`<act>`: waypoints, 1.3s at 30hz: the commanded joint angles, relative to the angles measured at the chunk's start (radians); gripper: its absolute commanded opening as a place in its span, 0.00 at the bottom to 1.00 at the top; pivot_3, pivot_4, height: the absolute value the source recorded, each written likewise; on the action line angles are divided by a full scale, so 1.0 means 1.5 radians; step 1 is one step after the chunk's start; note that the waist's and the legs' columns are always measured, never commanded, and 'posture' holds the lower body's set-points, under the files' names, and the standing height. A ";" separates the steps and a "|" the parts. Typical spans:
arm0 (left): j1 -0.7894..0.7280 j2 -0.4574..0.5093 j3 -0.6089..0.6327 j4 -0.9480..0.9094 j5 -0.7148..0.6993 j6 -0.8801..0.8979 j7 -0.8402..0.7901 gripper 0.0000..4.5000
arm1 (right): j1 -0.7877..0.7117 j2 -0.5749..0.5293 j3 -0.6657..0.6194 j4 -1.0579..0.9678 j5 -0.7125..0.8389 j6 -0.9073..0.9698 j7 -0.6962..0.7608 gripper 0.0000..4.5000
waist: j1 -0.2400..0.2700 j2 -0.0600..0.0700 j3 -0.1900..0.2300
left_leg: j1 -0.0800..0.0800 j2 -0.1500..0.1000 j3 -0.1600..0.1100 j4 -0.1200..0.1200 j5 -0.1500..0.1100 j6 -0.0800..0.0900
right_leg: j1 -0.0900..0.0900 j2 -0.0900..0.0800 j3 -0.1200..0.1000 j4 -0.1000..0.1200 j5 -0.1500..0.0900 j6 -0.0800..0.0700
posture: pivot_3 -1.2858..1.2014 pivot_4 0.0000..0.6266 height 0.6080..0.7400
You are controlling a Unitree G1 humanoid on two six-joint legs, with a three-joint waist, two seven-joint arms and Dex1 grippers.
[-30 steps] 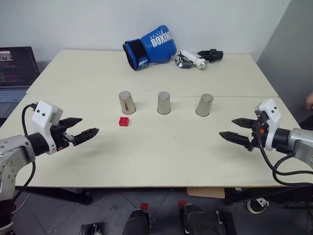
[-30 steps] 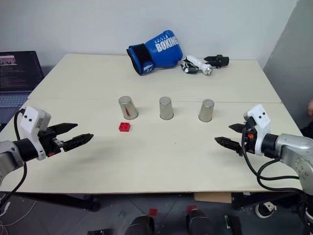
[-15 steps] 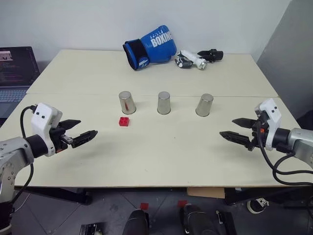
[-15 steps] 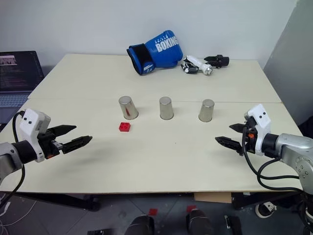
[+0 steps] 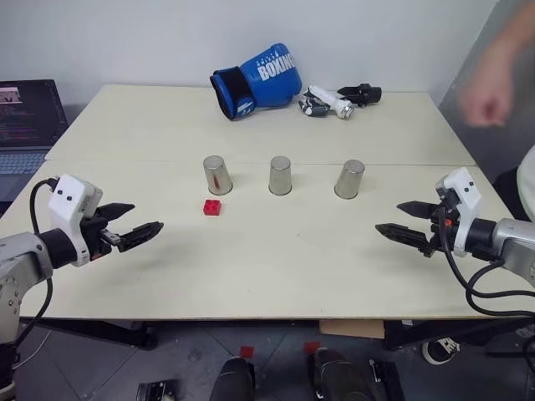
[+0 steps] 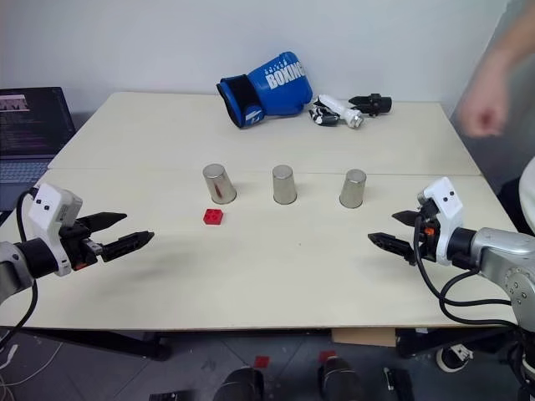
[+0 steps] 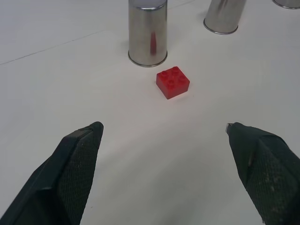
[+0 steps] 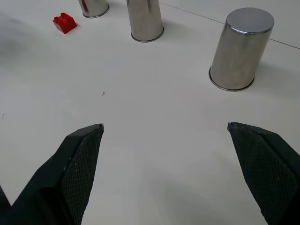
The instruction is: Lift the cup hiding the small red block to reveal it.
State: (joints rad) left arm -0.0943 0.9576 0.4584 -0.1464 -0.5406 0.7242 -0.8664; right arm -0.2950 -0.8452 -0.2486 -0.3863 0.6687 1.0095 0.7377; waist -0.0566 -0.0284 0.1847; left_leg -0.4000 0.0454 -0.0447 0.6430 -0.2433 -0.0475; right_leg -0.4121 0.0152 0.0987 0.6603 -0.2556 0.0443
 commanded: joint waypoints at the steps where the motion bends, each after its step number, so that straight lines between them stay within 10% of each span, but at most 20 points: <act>1: -0.011 0.014 0.016 -0.004 0.000 -0.014 -0.006 0.99 | -0.014 -0.009 -0.006 -0.006 0.000 -0.015 0.000 1.00 | 0.000 0.000 0.000 | 0.000 0.000 0.000 0.000 0.000 0.000 | 0.000 0.000 0.000 0.000 0.000 0.000 | 0.52 0.24 1.00; 39: -0.040 0.021 -0.006 0.039 0.025 -0.055 -0.025 0.99 | -0.027 -0.003 0.000 0.001 -0.003 -0.026 -0.005 1.00 | 0.000 0.000 0.000 | 0.000 0.000 0.000 0.000 0.000 0.000 | 0.000 0.000 0.000 0.001 0.000 0.001 | 0.52 0.24 1.00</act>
State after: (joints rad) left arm -0.1387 0.9615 0.4377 -0.0796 -0.5063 0.6657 -0.8951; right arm -0.3255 -0.8446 -0.2321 -0.3678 0.6590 0.9907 0.7327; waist -0.0565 -0.0284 0.1846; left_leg -0.3999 0.0454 -0.0447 0.6433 -0.2433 -0.0475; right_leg -0.4122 0.0152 0.0986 0.6614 -0.2551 0.0451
